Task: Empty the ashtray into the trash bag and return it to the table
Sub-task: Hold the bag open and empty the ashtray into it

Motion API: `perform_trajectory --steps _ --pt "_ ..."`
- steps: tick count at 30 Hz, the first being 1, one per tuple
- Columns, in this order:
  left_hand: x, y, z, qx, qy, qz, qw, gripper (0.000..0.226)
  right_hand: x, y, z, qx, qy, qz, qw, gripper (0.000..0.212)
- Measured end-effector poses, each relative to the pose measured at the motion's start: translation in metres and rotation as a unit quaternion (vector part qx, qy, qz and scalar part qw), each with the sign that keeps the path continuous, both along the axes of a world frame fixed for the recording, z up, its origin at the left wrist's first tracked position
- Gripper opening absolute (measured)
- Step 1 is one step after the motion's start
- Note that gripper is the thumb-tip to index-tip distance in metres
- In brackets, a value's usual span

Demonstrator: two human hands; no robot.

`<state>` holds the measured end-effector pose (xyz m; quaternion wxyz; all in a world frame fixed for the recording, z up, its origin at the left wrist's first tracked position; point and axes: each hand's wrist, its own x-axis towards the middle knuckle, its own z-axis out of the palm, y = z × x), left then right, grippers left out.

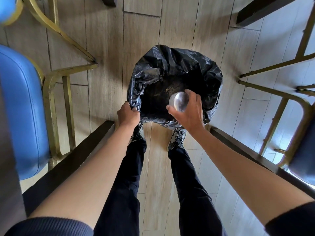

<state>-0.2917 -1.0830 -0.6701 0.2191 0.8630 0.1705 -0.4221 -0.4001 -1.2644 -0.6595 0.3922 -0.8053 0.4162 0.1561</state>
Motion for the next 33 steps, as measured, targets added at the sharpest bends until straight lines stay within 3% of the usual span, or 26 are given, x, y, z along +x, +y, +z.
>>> perform_trajectory --steps 6,10,14,16,19,22,26,33 --pt "-0.001 -0.004 0.005 0.006 0.016 0.045 0.999 0.026 0.014 -0.018 0.013 0.09 -0.05 -0.209 0.973 0.059" --pt "-0.003 -0.006 0.018 0.01 0.015 0.04 0.999 0.036 0.016 -0.034 0.032 0.293 -0.033 -0.361 0.885 0.051" --pt "-0.007 -0.004 0.035 0.008 0.012 0.016 1.0 0.045 -0.002 -0.045 0.054 0.43 -0.047 -0.436 0.789 0.033" --pt "-0.008 -0.005 0.045 0.004 0.021 0.012 1.0 0.05 -0.016 -0.046 0.062 0.462 -0.058 -0.477 0.745 0.037" --pt "-0.01 -0.006 0.051 0.0 0.033 0.016 0.999 0.052 -0.033 -0.045 0.068 0.506 -0.066 -0.518 0.686 0.066" --pt "-0.013 -0.005 0.057 -0.004 0.044 0.021 0.999 0.05 -0.047 -0.042 0.075 0.53 -0.072 -0.539 0.651 0.068" --pt "-0.019 -0.005 0.079 -0.01 0.034 -0.017 0.999 0.05 -0.062 -0.035 0.092 0.54 -0.077 -0.541 0.64 0.058" --pt "-0.043 -0.021 0.177 -0.061 0.028 -0.154 0.986 0.022 -0.071 -0.036 0.179 0.494 -0.036 -0.487 0.719 0.062"
